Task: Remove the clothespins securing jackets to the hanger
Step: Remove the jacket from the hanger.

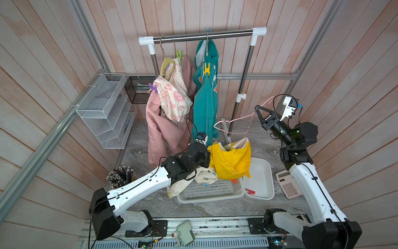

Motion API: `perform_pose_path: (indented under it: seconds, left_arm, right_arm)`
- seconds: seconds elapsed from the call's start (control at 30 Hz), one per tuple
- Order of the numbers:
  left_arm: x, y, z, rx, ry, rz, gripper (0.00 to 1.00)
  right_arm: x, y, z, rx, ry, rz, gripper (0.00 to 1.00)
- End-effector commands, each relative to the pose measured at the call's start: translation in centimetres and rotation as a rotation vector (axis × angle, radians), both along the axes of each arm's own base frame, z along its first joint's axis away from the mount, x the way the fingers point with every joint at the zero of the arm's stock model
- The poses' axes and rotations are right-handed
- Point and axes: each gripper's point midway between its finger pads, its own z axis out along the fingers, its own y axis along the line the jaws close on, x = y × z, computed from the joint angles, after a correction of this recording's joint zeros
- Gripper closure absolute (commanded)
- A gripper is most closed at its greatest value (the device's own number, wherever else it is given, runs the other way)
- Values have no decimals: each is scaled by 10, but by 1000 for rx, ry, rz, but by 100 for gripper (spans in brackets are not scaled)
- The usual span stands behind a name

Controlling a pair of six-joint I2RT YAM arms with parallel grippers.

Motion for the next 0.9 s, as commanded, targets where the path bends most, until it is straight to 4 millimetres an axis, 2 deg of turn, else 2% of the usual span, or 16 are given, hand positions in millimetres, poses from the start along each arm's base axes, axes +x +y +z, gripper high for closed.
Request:
perform_pose_path:
  seconds: [0.0,0.03,0.2,0.33,0.4,0.47,0.7,0.77,0.87]
  left_arm:
    - [-12,5,-29,62,63,-33,78]
    - [-14,3,-26,54,57,-49,75]
    - [-18,-3,3,-10,-20,-114,49]
    - [-21,-4,31,-45,-82,-135,36]
    - [-20,1,49,-51,-135,-125,26]
    - [-31,-4,68,-51,-199,-155,17]
    - [-41,14,148,-118,-435,-156,11]
    - [-39,17,157,-105,-456,-150,11]
    - [-33,15,159,-54,-451,-159,11]
  right_arm:
    - [4,-4,-8,-69,-2,-51,100]
    - [5,-4,-12,-82,0,-58,100]
    - [7,-6,-28,-180,6,-97,100]
    - [7,-8,-37,-247,7,-124,100]
    - [8,-8,-41,-283,1,-134,100]
    - [9,-8,-44,-315,-1,-137,100]
    - [9,-4,-52,-399,-14,-130,100]
    - [8,-3,-52,-405,-19,-118,100]
    - [4,2,-51,-410,-30,-86,100]
